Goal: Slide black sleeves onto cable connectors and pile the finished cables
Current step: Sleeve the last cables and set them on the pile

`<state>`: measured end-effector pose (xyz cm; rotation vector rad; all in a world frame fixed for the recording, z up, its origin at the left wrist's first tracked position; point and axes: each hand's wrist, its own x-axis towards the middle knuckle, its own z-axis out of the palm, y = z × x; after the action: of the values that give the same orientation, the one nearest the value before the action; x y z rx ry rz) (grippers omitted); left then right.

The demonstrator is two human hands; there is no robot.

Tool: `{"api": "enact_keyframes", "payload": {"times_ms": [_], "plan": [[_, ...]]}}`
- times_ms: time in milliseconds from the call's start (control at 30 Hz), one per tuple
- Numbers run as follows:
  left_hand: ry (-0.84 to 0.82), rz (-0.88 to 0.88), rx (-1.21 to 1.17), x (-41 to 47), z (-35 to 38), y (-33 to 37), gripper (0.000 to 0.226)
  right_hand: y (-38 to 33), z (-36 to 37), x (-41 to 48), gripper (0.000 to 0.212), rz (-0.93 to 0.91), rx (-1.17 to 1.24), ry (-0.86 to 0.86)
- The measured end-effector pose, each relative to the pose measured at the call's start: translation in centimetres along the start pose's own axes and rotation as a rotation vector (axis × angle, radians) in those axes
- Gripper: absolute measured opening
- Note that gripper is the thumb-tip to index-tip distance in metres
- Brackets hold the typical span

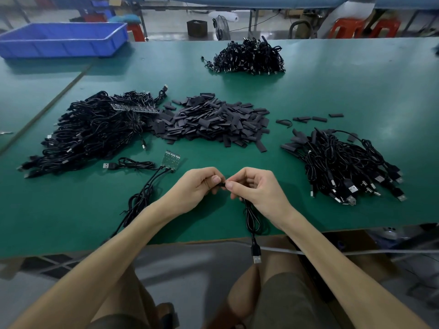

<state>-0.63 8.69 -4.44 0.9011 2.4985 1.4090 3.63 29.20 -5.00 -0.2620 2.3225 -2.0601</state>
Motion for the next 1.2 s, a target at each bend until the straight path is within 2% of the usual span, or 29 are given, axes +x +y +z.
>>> {"api": "enact_keyframes", "payload": {"times_ms": [233, 367, 533, 700, 967, 1200], "plan": [[0.011, 0.017, -0.13, -0.1, -0.5, 0.2, 0.01, 0.2, 0.0, 0.0, 0.005, -0.036, -0.002, 0.03], [0.019, -0.007, -0.302, -0.1, -0.7, 0.3, 0.023, 0.4, -0.2, -0.1, 0.003, -0.034, 0.024, 0.045], [0.083, 0.009, -0.038, -0.4, -0.2, 0.0, 0.023, 0.6, -0.3, 0.0, 0.003, -0.025, 0.003, 0.048], [0.162, 0.112, 0.057, -0.7, -0.3, 0.5, 0.018, 0.7, -0.2, 0.0, 0.003, -0.027, 0.004, 0.036], [0.219, 0.177, 0.081, -1.0, -0.4, 0.7, 0.016, 0.6, -0.3, 0.0, 0.006, -0.026, 0.042, 0.008], [0.216, 0.117, 0.033, -1.0, -0.5, 0.6, 0.019, 0.3, -0.1, -0.1, 0.004, -0.028, 0.04, -0.002]]}}
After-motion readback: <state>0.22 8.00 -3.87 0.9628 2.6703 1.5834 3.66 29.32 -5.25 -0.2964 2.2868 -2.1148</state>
